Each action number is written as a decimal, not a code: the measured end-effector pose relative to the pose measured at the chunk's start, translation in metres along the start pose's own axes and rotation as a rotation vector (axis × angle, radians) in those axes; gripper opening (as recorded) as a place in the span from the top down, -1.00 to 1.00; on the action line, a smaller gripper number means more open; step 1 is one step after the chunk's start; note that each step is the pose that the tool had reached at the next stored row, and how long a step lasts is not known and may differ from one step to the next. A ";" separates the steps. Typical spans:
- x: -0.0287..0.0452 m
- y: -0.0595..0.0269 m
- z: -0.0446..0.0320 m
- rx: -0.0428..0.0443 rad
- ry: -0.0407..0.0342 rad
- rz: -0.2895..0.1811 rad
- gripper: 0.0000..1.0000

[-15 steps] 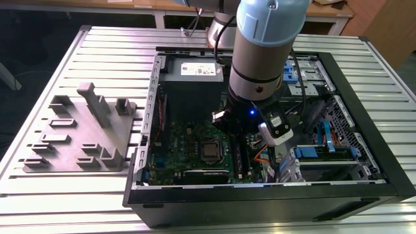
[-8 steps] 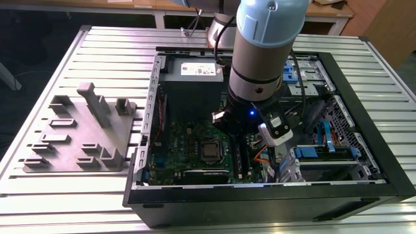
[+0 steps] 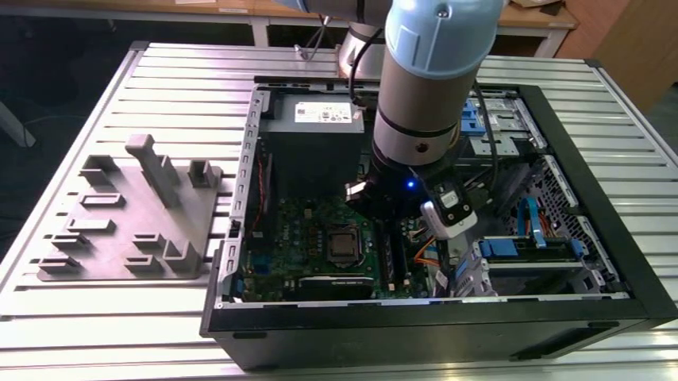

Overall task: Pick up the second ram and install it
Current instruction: 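Insert the second ram into the second slot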

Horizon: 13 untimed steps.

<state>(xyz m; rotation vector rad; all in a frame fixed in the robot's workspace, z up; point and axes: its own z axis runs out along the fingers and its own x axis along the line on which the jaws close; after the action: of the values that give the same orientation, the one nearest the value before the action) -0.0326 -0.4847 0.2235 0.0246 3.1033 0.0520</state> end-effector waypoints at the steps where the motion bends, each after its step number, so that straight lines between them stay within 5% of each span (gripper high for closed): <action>1: 0.0000 0.0000 0.0004 0.0001 0.0000 0.000 0.84; 13: 0.0003 -0.0002 0.0050 0.0001 0.0000 0.000 0.84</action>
<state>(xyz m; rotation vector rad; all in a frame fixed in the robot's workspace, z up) -0.0327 -0.4847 0.2185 0.0246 3.1033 0.0519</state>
